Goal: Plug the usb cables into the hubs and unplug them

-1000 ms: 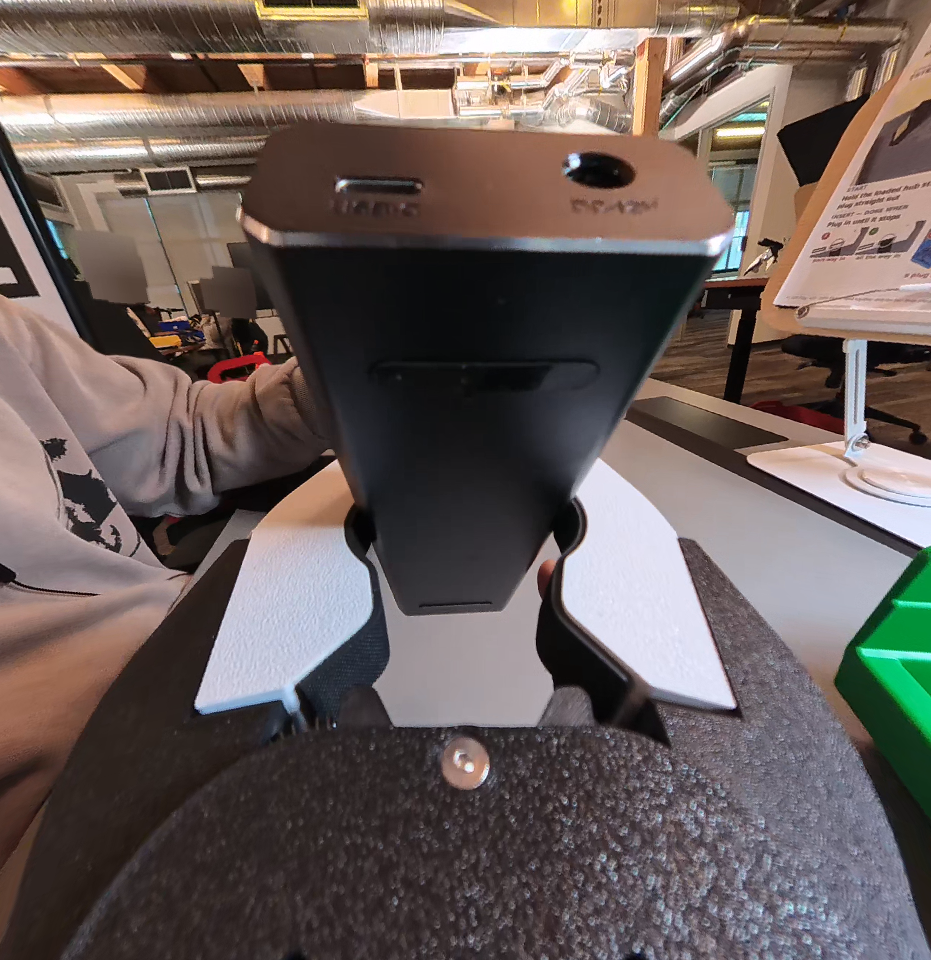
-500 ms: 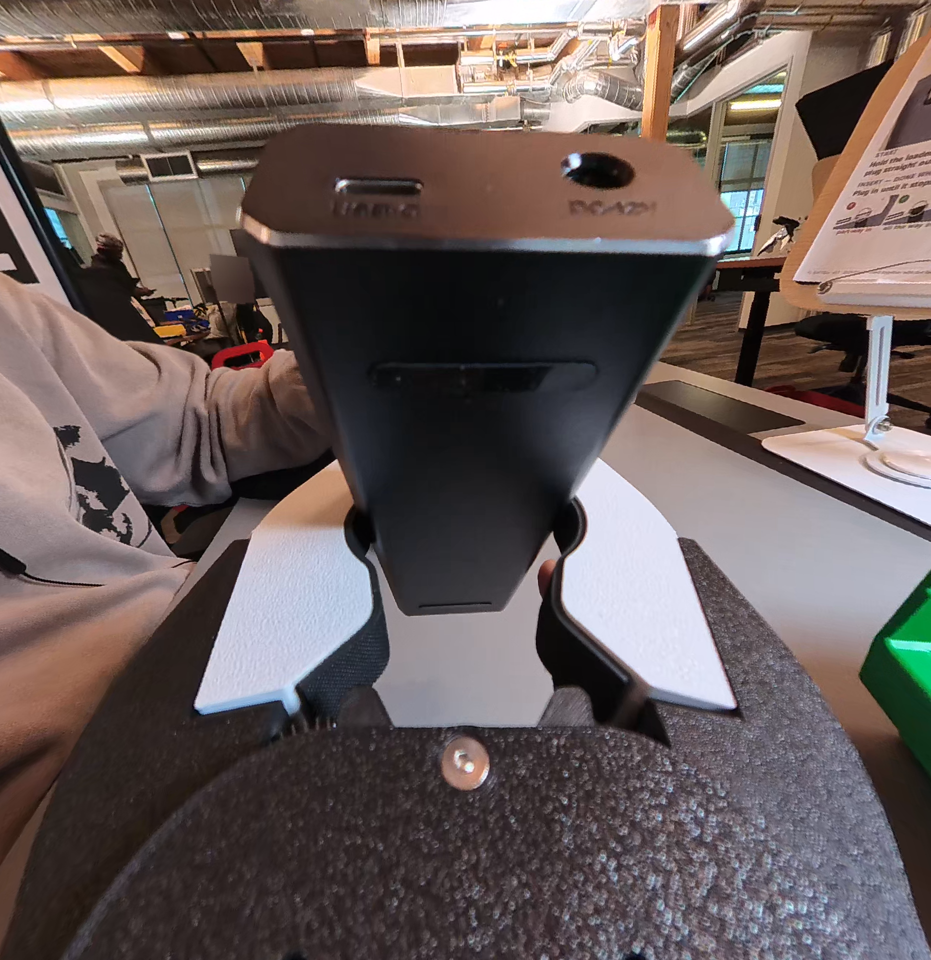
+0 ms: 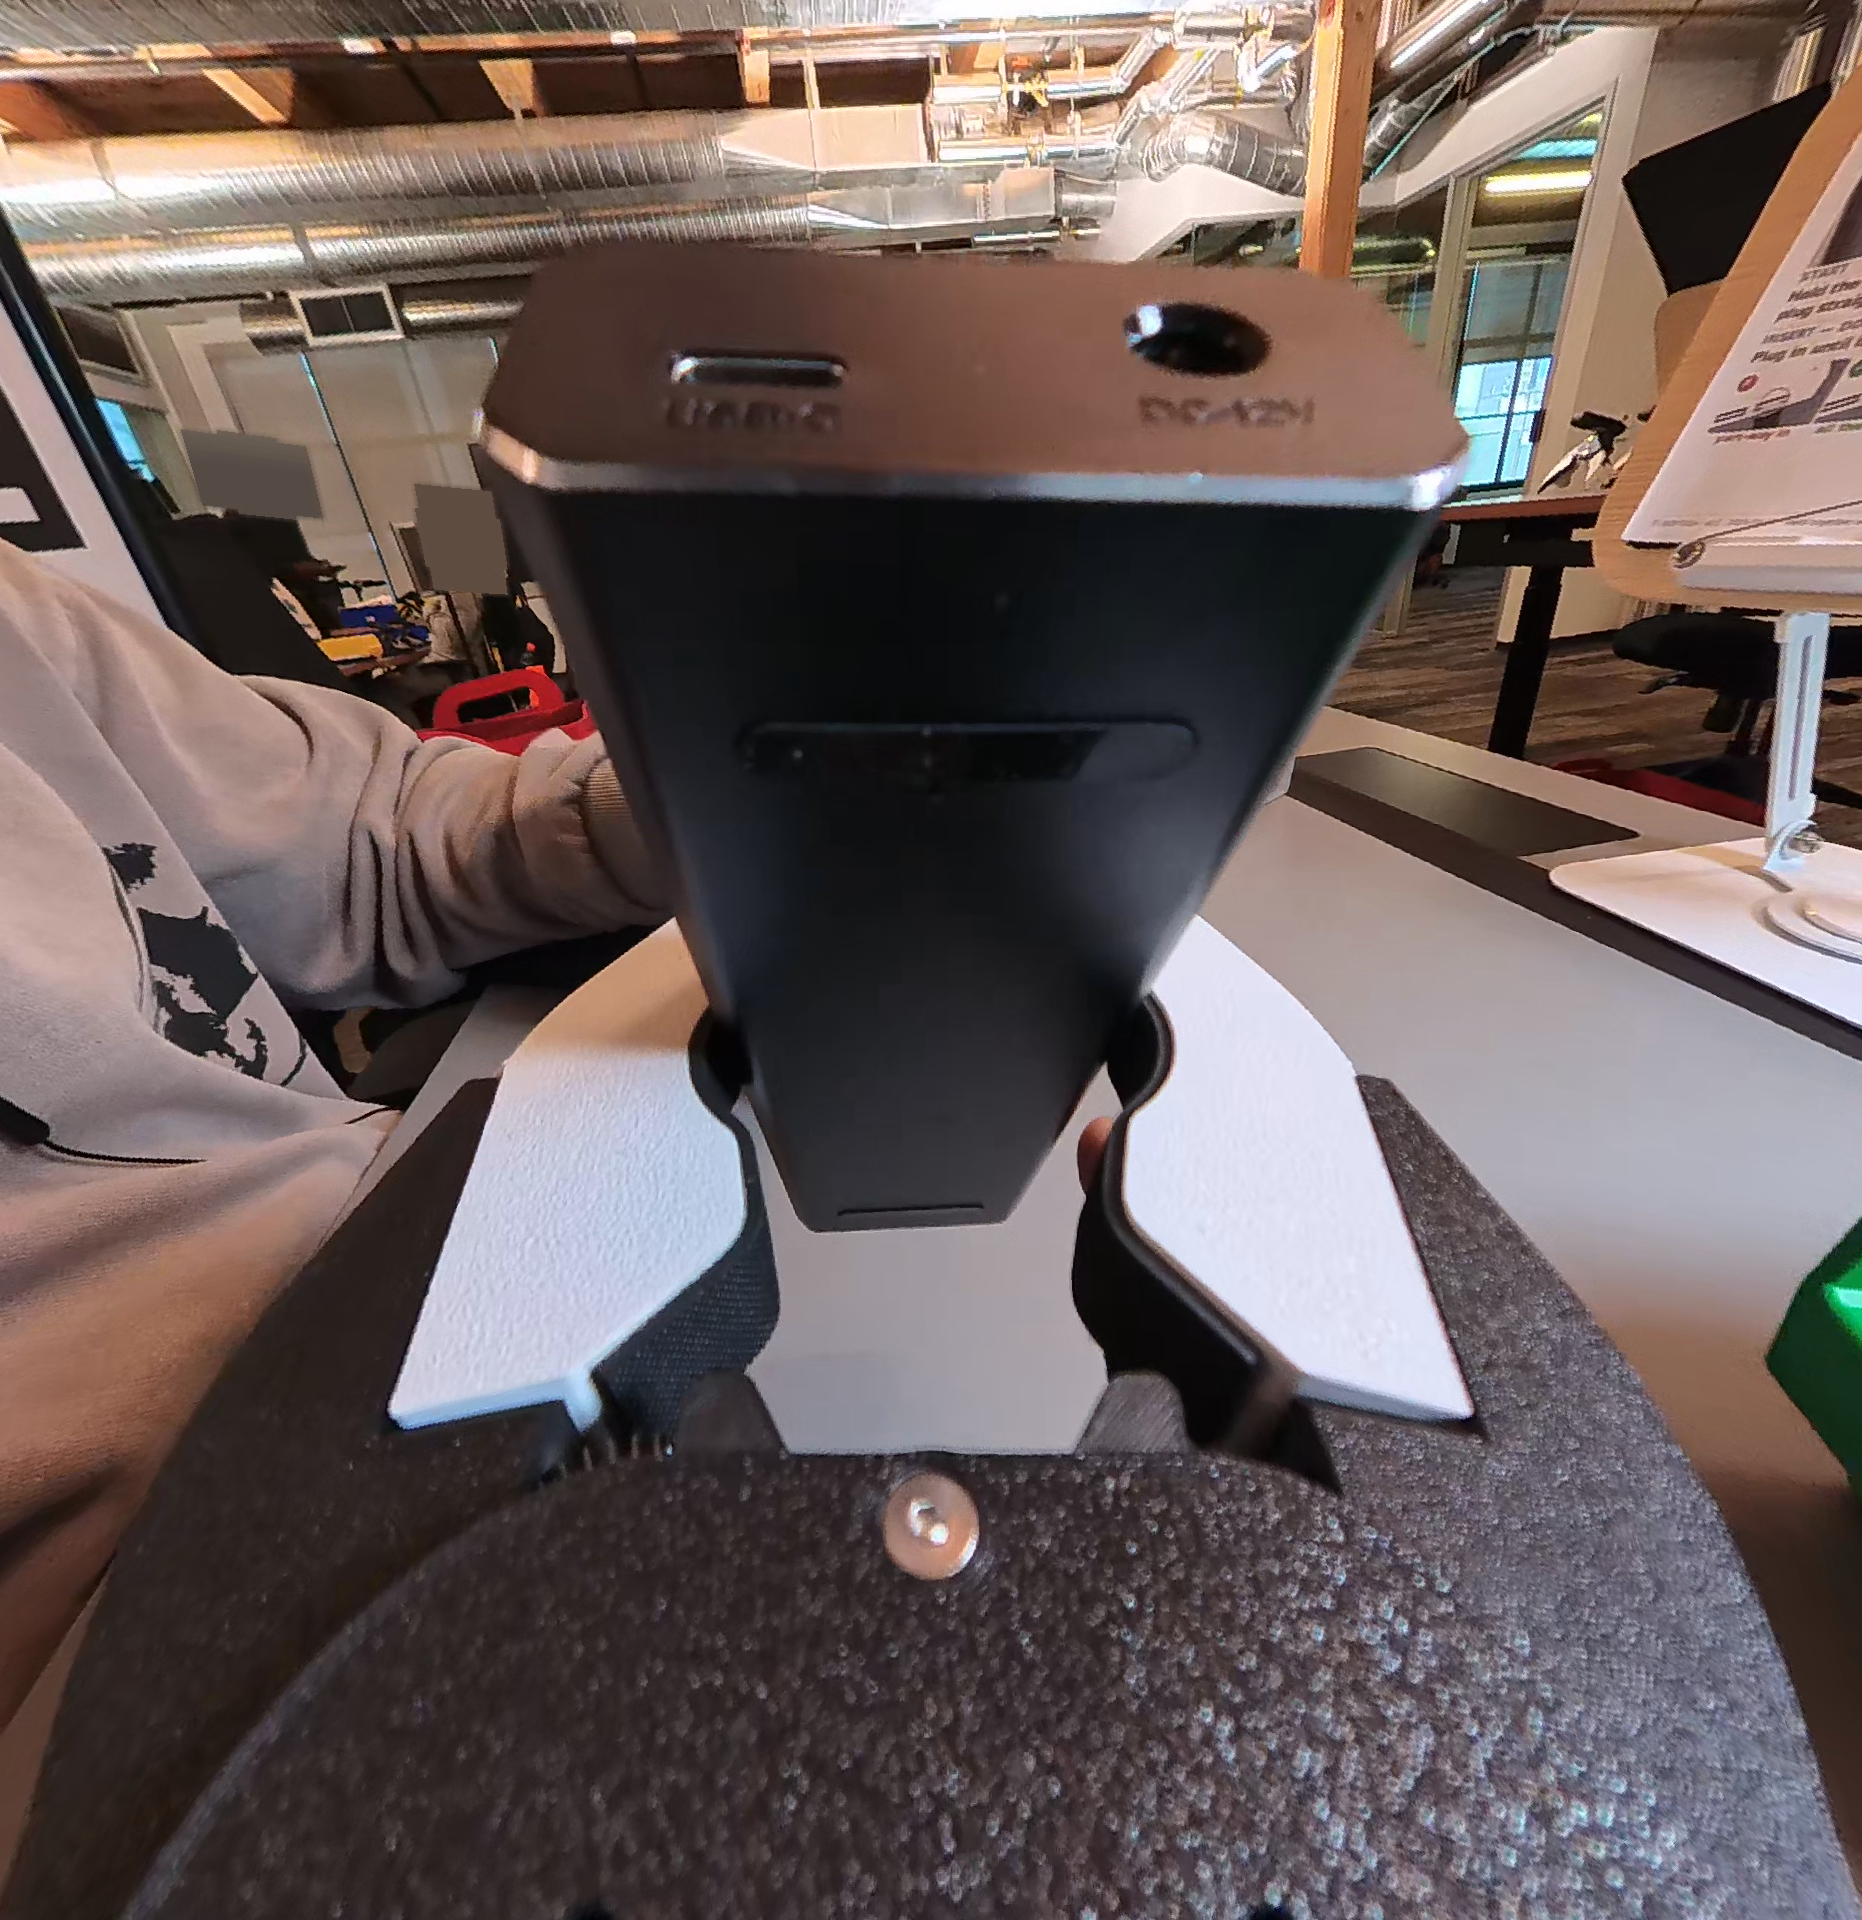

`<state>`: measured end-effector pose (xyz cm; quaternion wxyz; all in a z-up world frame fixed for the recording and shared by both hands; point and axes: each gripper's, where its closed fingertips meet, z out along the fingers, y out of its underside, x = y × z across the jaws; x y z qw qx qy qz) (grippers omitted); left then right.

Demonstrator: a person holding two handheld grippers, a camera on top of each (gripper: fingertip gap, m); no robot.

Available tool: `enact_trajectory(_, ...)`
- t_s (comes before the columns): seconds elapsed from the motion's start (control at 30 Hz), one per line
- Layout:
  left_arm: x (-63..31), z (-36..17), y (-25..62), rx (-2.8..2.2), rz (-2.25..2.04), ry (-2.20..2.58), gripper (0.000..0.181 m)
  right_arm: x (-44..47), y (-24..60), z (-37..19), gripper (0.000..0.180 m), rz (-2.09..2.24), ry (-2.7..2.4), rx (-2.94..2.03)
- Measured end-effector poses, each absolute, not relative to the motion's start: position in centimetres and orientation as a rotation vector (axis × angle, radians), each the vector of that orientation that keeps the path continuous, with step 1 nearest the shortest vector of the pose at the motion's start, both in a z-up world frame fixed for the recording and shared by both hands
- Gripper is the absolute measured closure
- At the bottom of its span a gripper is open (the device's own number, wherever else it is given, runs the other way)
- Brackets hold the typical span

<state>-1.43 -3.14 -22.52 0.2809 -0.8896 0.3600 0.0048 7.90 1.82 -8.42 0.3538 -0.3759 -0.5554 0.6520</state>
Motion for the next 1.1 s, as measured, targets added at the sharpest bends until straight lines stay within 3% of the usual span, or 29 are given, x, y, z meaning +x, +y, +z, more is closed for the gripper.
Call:
enact_trajectory(0.03, -1.4, -22.3, -3.1, -2.365, 0.002, 0.968, 0.175, 7.9, 1.8, -8.4, 0.109, 1.686, -1.438, -0.972)
enact_trajectory(0.27, -0.5, -19.7, -3.3, -2.237, -0.225, 0.935, 0.177, 7.7, 1.4, -9.1, 0.109, 1.668, -1.482, -0.977)
enact_trajectory(0.6, 0.0, -22.3, -5.5, -2.328, -0.188, 1.243, 0.177, 7.3, 1.2, -9.9, 0.109, 1.665, -1.507, -1.006)
enact_trajectory(0.77, -0.3, -22.8, -4.7, -2.330, -0.130, 1.212, 0.157, 7.4, 1.1, -9.7, 0.109, 1.663, -1.505, -0.999)
enact_trajectory(1.03, 0.5, -22.8, -4.1, -2.339, -0.169, 1.123, 0.160, 7.6, 0.8, -9.6, 0.109, 1.668, -1.518, -0.984)
enact_trajectory(1.1, 0.4, -22.7, -3.6, -2.321, -0.140, 1.102, 0.169, 7.7, 0.6, -9.5, 0.109, 1.665, -1.525, -0.970)
